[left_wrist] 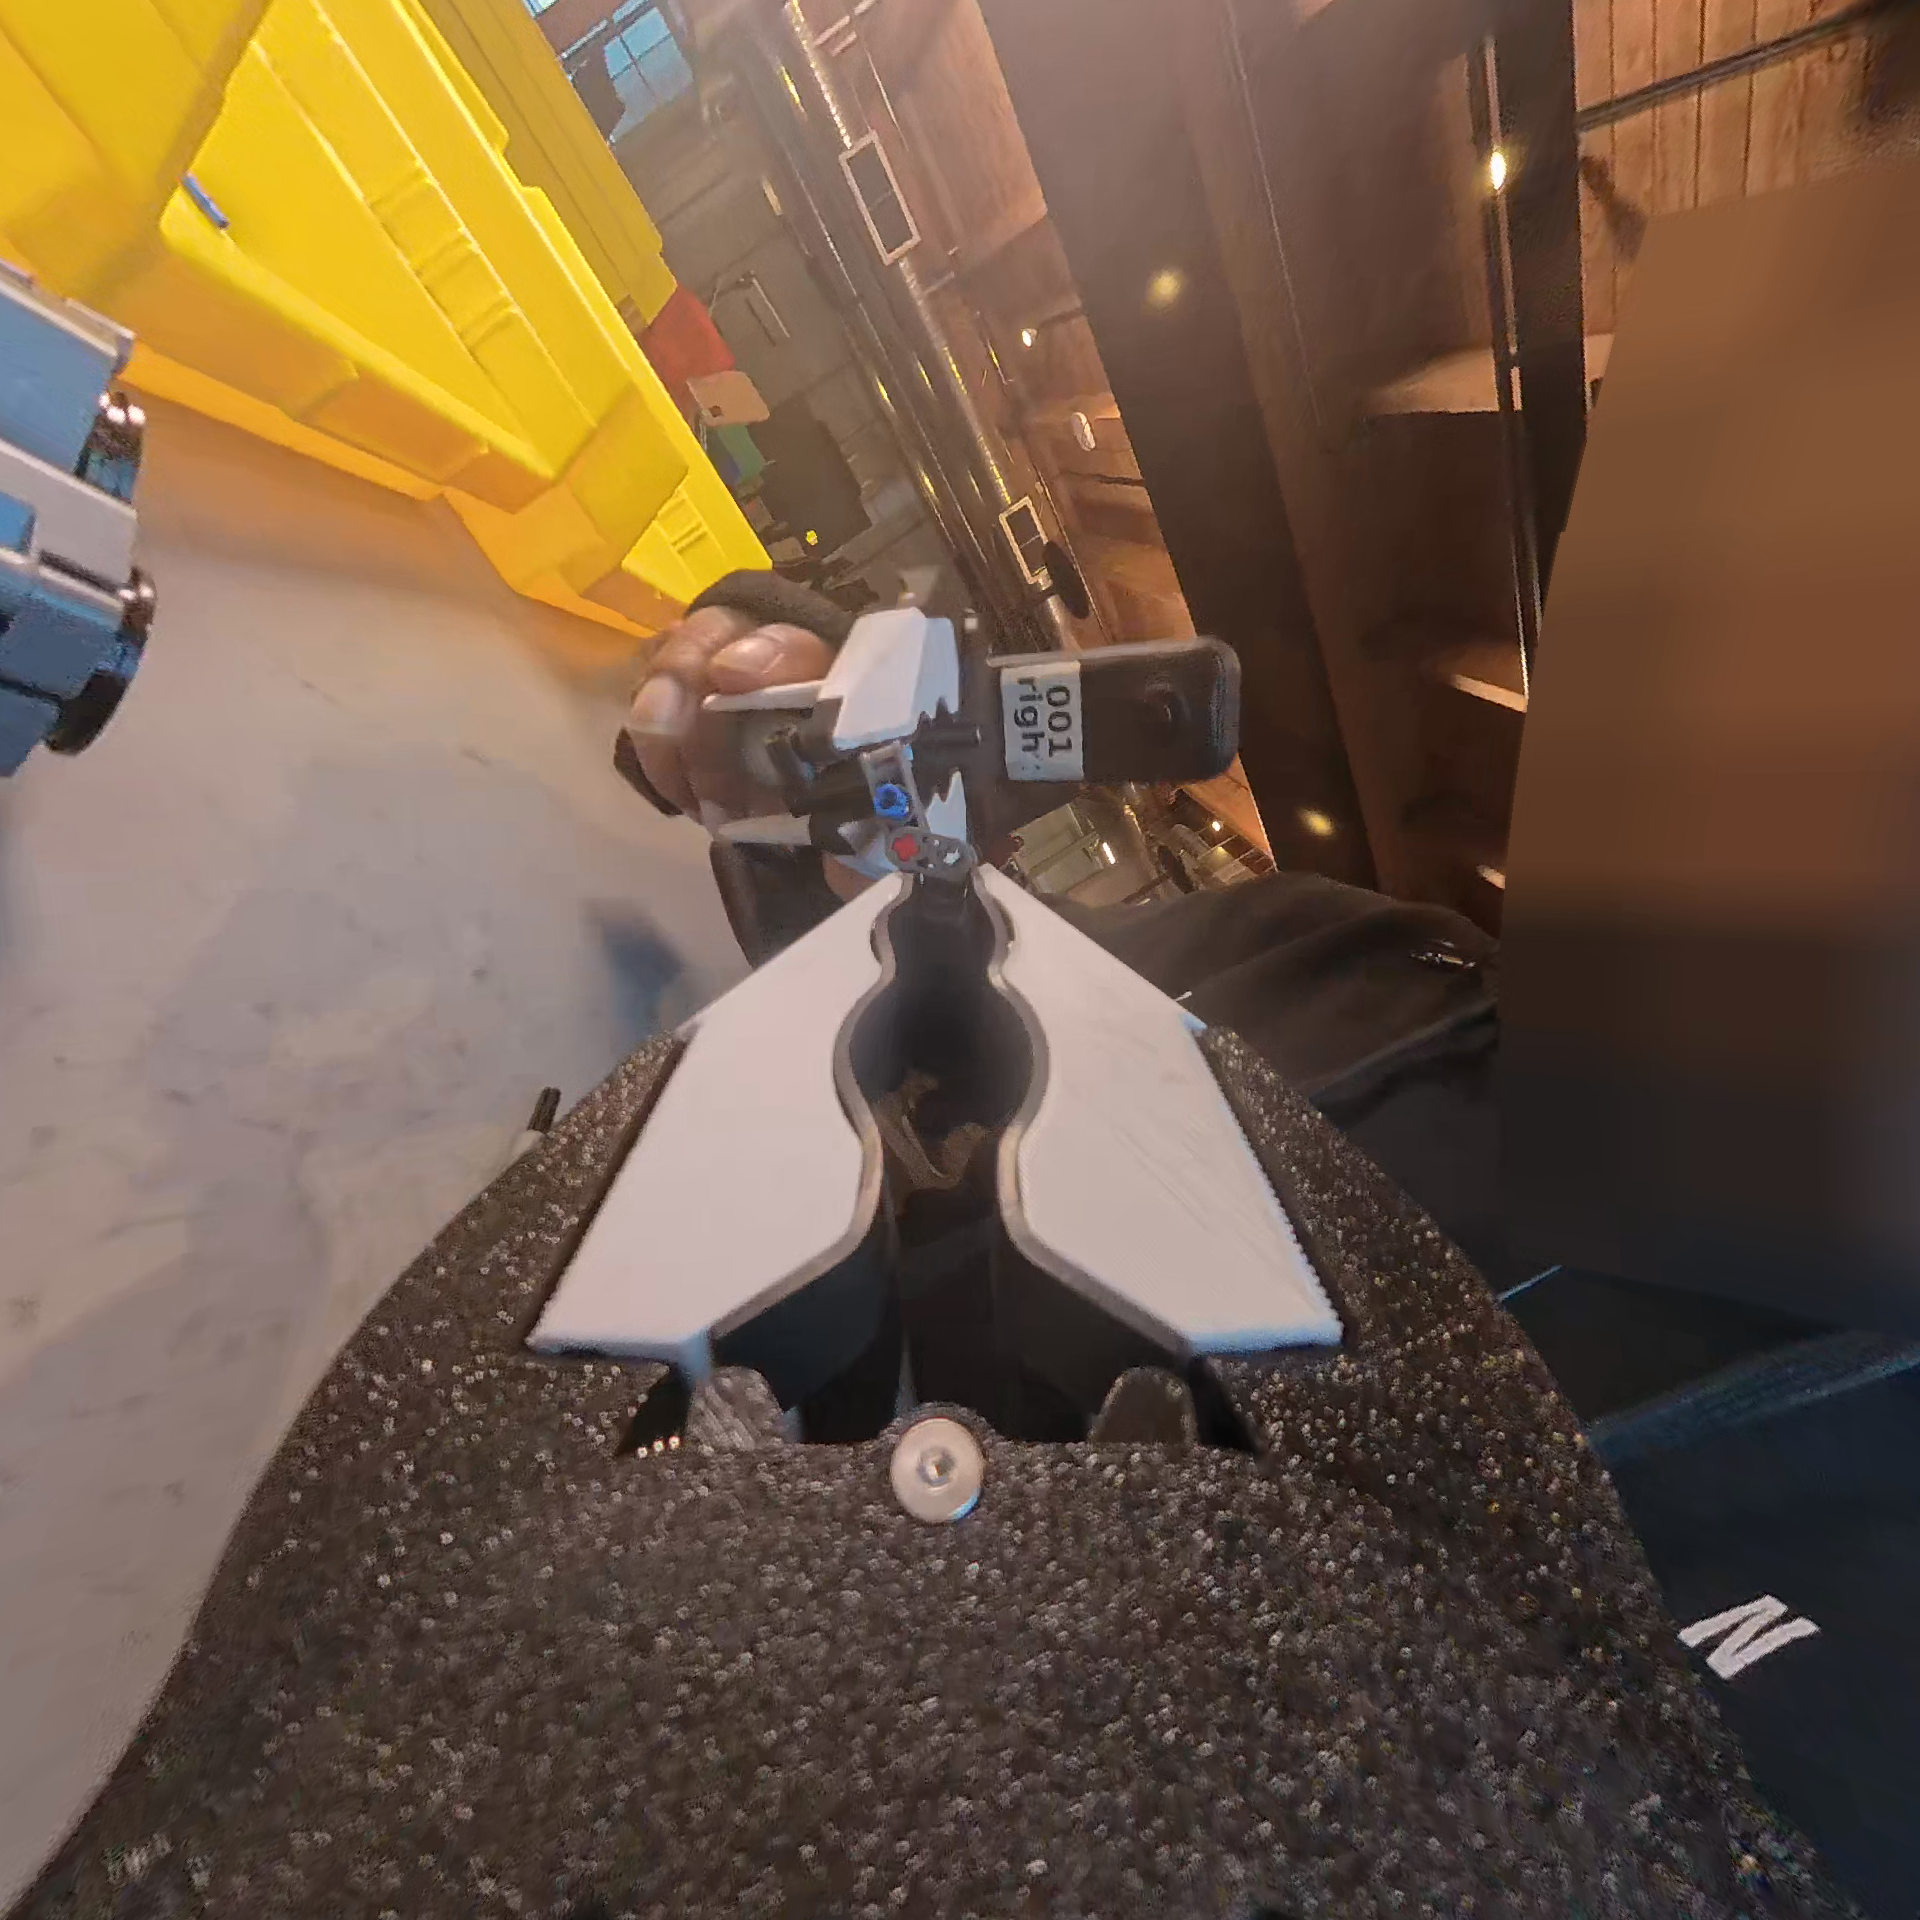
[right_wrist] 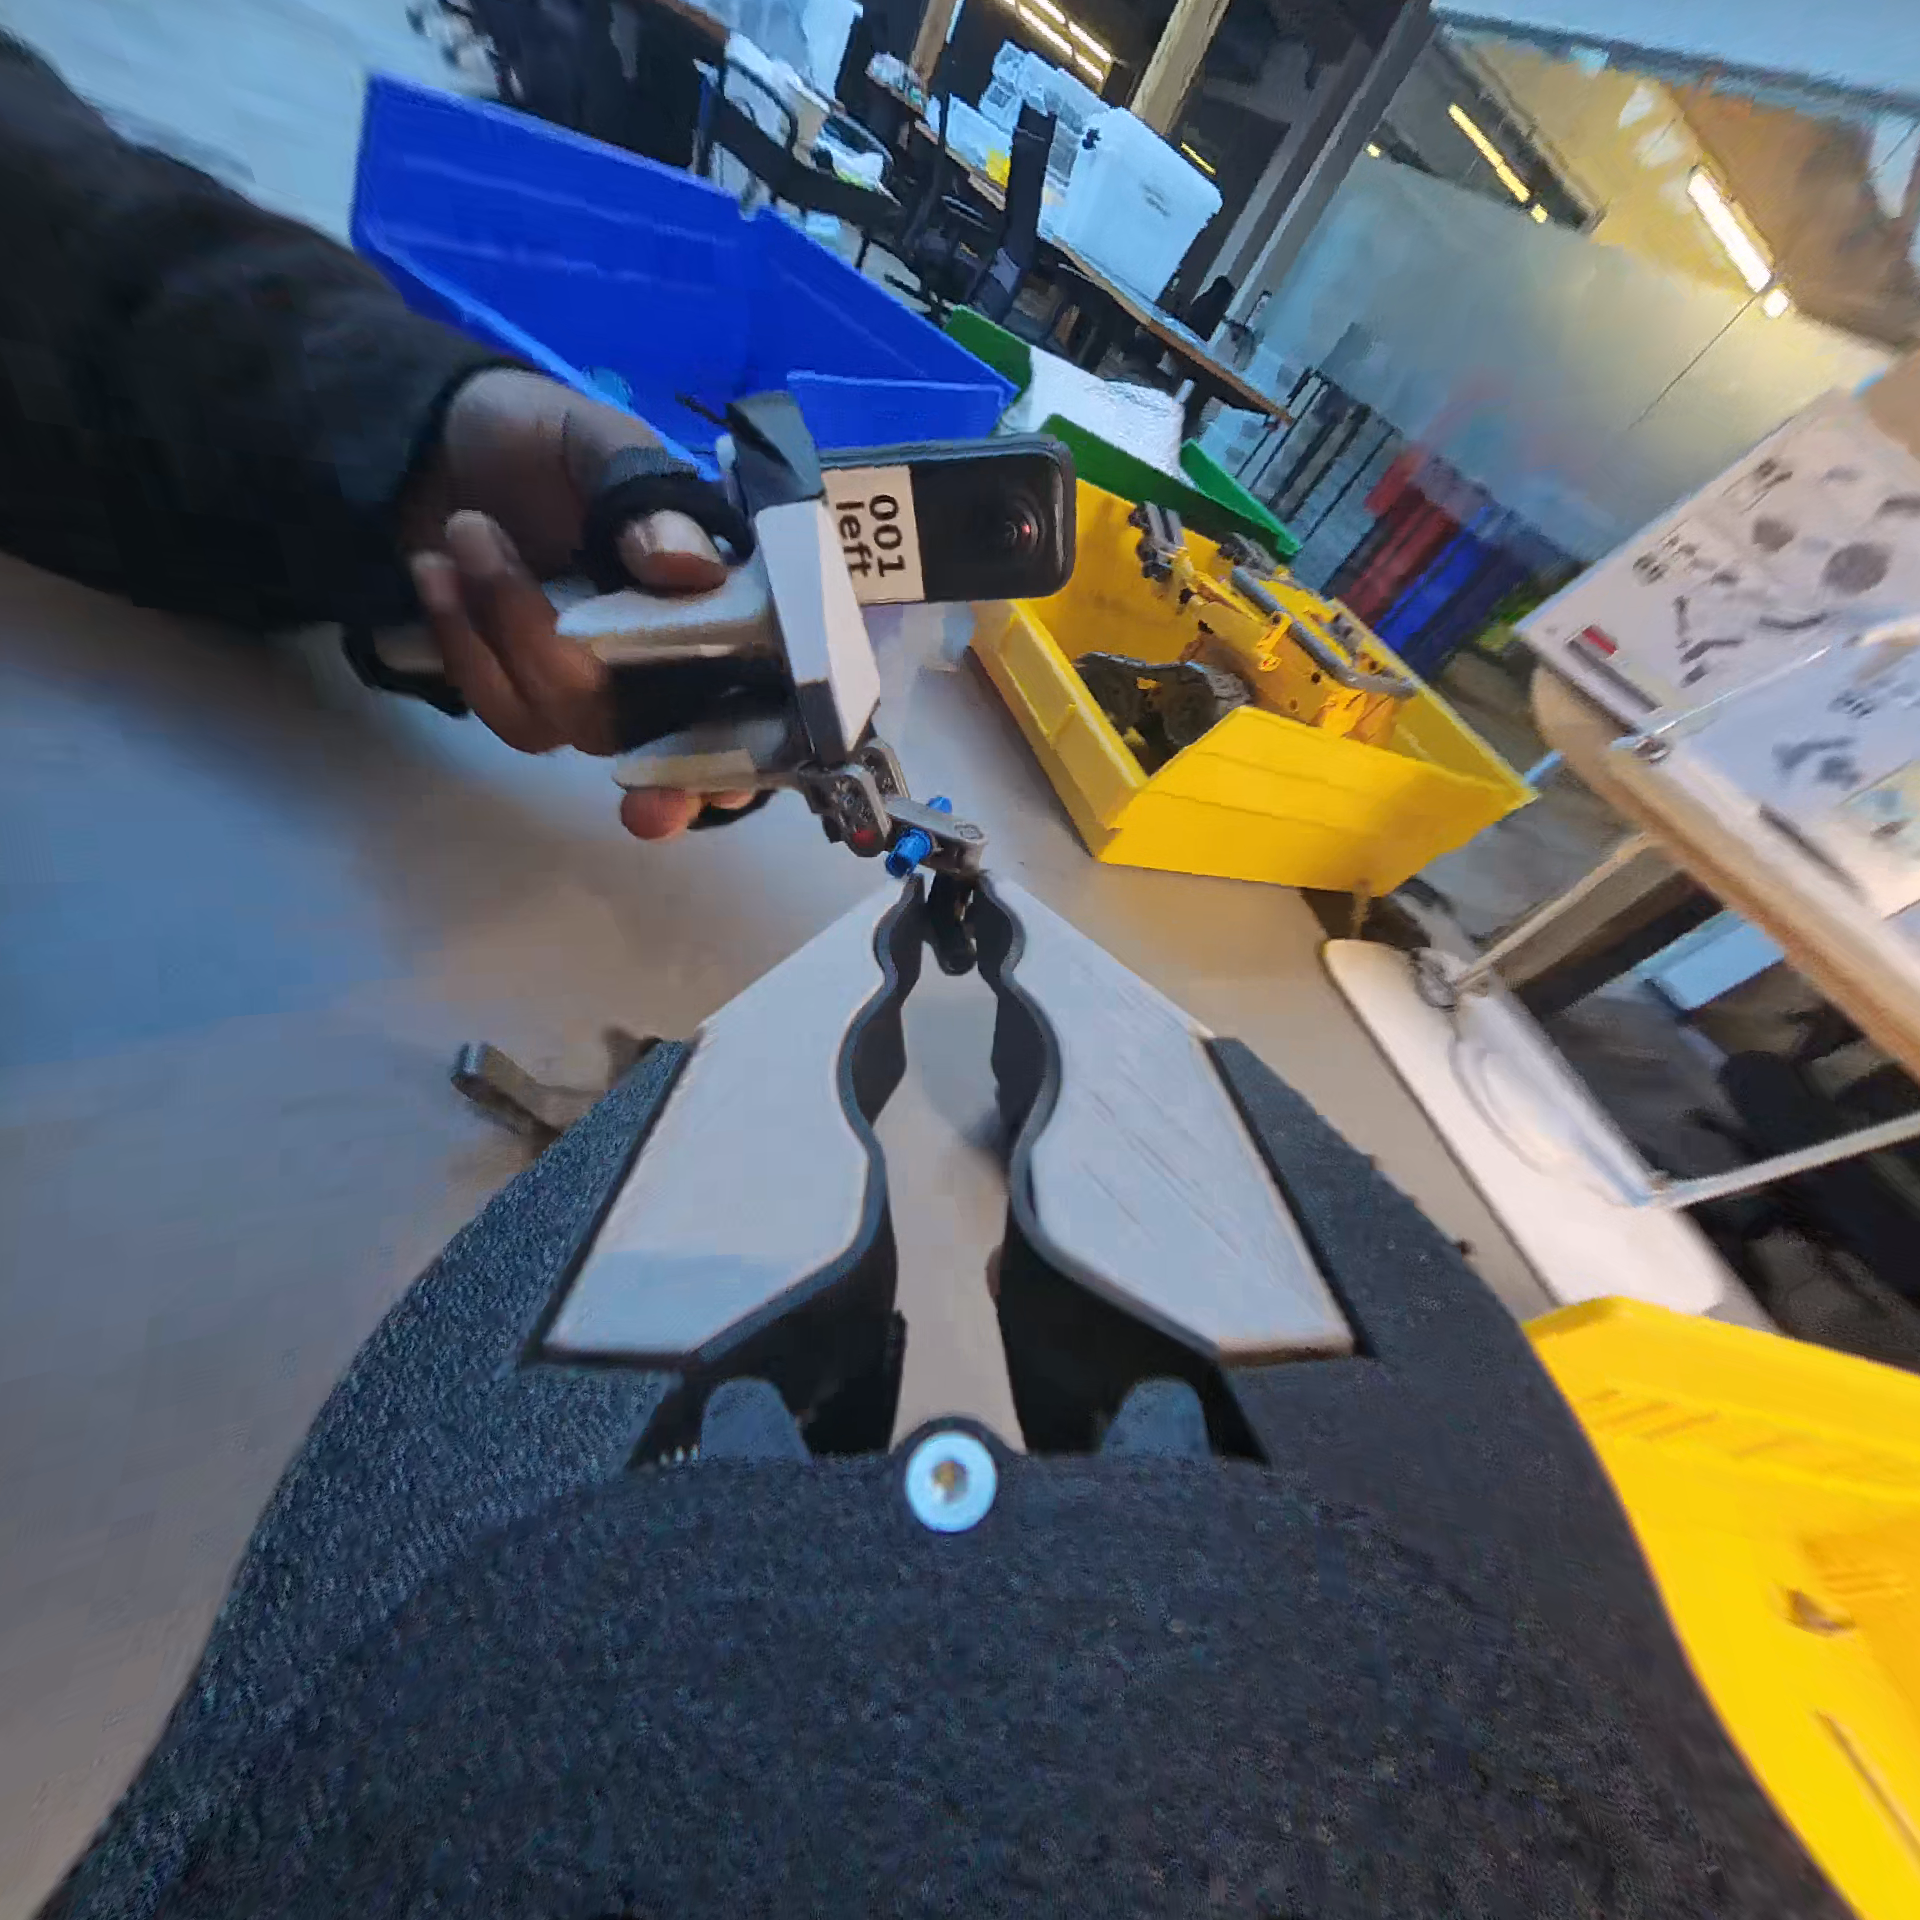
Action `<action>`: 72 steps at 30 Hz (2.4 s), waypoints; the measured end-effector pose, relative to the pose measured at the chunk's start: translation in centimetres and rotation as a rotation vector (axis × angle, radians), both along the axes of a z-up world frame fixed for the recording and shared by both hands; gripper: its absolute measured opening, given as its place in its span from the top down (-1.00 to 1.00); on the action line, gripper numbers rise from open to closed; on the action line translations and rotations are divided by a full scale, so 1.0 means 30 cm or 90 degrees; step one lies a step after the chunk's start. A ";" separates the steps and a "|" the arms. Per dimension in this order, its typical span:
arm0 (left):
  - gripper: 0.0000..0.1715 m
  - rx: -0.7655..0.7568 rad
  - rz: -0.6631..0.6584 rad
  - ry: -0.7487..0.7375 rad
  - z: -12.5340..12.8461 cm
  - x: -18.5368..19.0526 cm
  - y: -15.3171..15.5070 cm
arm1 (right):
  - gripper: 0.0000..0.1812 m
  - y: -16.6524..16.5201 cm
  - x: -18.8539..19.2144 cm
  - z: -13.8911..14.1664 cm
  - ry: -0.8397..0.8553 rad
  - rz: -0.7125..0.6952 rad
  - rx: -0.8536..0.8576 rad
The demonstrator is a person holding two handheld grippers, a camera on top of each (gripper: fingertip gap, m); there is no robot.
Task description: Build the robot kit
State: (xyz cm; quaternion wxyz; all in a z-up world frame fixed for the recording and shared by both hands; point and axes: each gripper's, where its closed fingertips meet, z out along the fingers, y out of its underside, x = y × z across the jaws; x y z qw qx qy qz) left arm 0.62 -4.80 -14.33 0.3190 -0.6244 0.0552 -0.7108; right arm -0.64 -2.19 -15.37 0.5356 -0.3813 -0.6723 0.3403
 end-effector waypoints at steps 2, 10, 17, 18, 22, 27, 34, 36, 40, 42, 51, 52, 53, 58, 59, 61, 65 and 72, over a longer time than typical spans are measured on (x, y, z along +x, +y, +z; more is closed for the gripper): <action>0.91 -0.030 -0.014 -0.013 -0.012 0.007 -0.002 | 0.92 0.002 0.004 -0.001 0.010 -0.012 0.107; 0.86 -0.095 -0.022 -0.032 -0.049 0.019 0.006 | 0.93 0.012 0.014 -0.040 -0.031 -0.011 0.204; 0.53 0.048 0.046 0.045 0.005 -0.012 0.023 | 0.92 0.039 0.005 -0.104 -0.141 -0.006 -0.338; 0.54 0.079 0.062 0.081 0.003 -0.015 0.025 | 0.92 0.040 0.006 -0.109 -0.152 -0.004 -0.403; 0.55 0.185 0.112 0.185 0.012 -0.029 0.031 | 0.93 0.003 0.008 -0.111 -0.173 0.044 -0.634; 0.59 0.267 0.157 0.328 -0.030 -0.033 0.049 | 0.93 -0.046 0.004 -0.099 -0.187 0.108 -0.808; 0.88 0.138 0.085 0.227 -0.045 -0.025 0.031 | 0.89 -0.093 -0.002 -0.090 -0.182 0.150 -0.722; 0.88 0.097 0.068 0.169 -0.037 -0.029 0.028 | 0.87 -0.095 -0.003 -0.082 -0.166 0.155 -0.658; 0.89 0.055 0.044 0.113 -0.032 -0.030 0.022 | 0.84 -0.095 0.001 -0.069 -0.151 0.162 -0.631; 0.89 0.053 0.037 0.106 -0.027 -0.028 0.018 | 0.84 -0.097 0.005 -0.061 -0.150 0.174 -0.645; 0.90 0.054 0.036 0.104 -0.024 -0.032 0.017 | 0.80 -0.099 0.016 -0.049 -0.160 0.214 -0.760; 0.90 0.054 0.037 0.108 -0.027 -0.033 0.018 | 0.80 -0.097 0.016 -0.051 -0.161 0.213 -0.763; 0.90 0.056 0.036 0.110 -0.028 -0.032 0.017 | 0.80 -0.095 0.016 -0.054 -0.161 0.211 -0.762; 0.90 0.084 0.031 0.137 -0.029 -0.017 0.008 | 0.80 -0.091 0.016 -0.053 -0.161 0.210 -0.768; 0.90 0.097 0.030 0.151 -0.030 -0.012 0.004 | 0.81 -0.093 0.016 -0.056 -0.162 0.209 -0.762; 0.90 0.114 0.029 0.170 -0.031 -0.005 -0.002 | 0.84 -0.102 0.018 -0.052 -0.160 0.215 -0.739; 0.90 0.123 0.023 0.178 -0.030 0.002 -0.008 | 0.88 -0.113 0.022 -0.052 -0.151 0.217 -0.642; 0.71 0.172 0.077 0.264 -0.046 -0.037 0.025 | 0.89 -0.077 0.027 -0.061 -0.135 0.189 -0.574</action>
